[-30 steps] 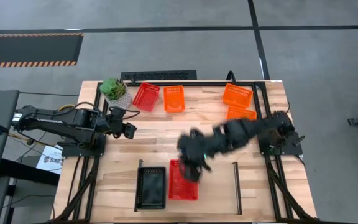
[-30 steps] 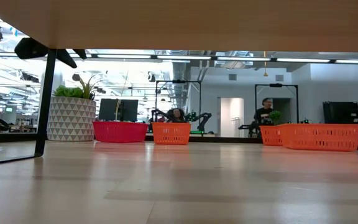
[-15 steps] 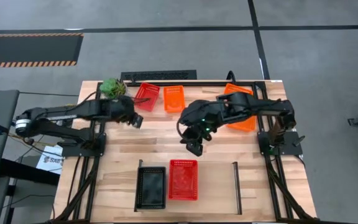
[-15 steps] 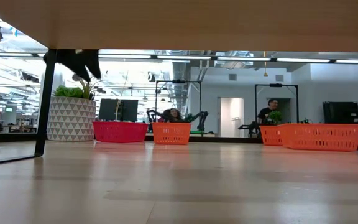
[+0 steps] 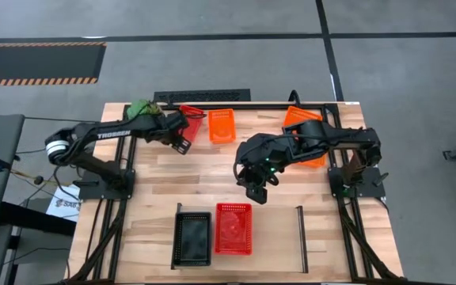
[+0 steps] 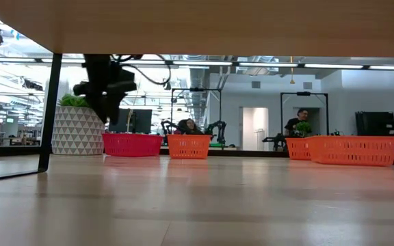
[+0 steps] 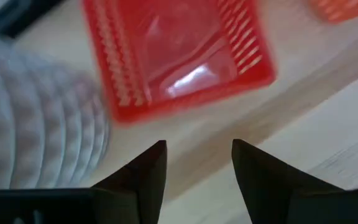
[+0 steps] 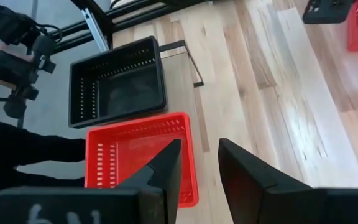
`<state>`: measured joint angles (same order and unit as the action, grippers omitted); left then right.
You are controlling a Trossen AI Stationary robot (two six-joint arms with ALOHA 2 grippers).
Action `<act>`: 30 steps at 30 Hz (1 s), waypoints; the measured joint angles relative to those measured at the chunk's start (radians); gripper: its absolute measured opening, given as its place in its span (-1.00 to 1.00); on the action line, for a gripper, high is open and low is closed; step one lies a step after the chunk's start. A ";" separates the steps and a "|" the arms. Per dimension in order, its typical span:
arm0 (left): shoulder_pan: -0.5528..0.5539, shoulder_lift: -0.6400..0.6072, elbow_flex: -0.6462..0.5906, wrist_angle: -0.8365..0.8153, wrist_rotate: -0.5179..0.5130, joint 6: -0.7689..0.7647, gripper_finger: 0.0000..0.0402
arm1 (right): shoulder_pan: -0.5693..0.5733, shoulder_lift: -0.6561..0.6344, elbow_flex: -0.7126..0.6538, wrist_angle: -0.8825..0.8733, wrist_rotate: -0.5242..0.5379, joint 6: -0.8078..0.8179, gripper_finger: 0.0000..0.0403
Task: Stack baskets on shelf by color
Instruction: Stack the red bin on the top of the red bins on the shelf
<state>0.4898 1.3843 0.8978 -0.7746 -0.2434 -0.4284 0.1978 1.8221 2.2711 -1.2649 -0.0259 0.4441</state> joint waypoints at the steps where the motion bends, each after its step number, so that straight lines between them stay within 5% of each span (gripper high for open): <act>1: -0.001 0.010 0.012 0.010 0.001 0.037 -0.16 | 0.000 0.000 0.000 0.000 0.001 0.000 -0.37; 13: -0.014 0.085 0.054 0.141 0.010 0.370 -0.16 | 0.000 0.000 0.000 0.001 0.002 0.000 -0.38; 26: -0.025 0.289 0.054 0.158 -0.051 0.488 -0.16 | -0.002 0.000 0.000 0.001 0.002 0.000 -0.38; 30: -0.038 0.304 0.054 0.144 -0.039 0.491 -0.33 | -0.001 0.000 0.000 0.000 0.002 0.010 -0.38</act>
<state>0.4519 1.6878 0.9516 -0.6309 -0.2823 0.0627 0.1967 1.8221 2.2707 -1.2648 -0.0242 0.4542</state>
